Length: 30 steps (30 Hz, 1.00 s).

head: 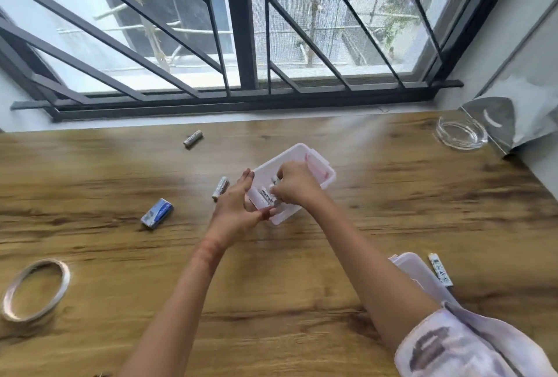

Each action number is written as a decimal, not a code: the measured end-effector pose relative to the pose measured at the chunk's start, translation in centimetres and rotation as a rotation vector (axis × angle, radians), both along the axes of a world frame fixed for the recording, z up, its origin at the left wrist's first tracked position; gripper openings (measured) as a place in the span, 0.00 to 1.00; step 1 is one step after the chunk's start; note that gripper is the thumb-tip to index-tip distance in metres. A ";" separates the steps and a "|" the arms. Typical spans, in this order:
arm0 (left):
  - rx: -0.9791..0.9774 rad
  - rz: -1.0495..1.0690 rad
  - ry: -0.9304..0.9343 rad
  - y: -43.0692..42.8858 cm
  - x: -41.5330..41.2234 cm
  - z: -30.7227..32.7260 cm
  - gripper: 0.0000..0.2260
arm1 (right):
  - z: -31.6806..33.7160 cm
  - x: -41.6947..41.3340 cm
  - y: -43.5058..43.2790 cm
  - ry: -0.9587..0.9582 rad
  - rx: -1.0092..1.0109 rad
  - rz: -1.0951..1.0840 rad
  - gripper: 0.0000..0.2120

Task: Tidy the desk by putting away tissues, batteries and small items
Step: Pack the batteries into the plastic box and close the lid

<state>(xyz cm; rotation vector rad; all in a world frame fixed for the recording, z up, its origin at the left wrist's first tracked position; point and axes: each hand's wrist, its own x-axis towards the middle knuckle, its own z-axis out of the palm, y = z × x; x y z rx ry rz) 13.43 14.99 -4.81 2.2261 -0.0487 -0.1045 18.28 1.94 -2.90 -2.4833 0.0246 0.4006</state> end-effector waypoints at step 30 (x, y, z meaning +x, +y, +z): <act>-0.154 0.046 -0.008 -1.2 -1.0 -1.4 0.26 | -1.9 -15.8 -19.7 -0.352 -0.029 -0.754 0.08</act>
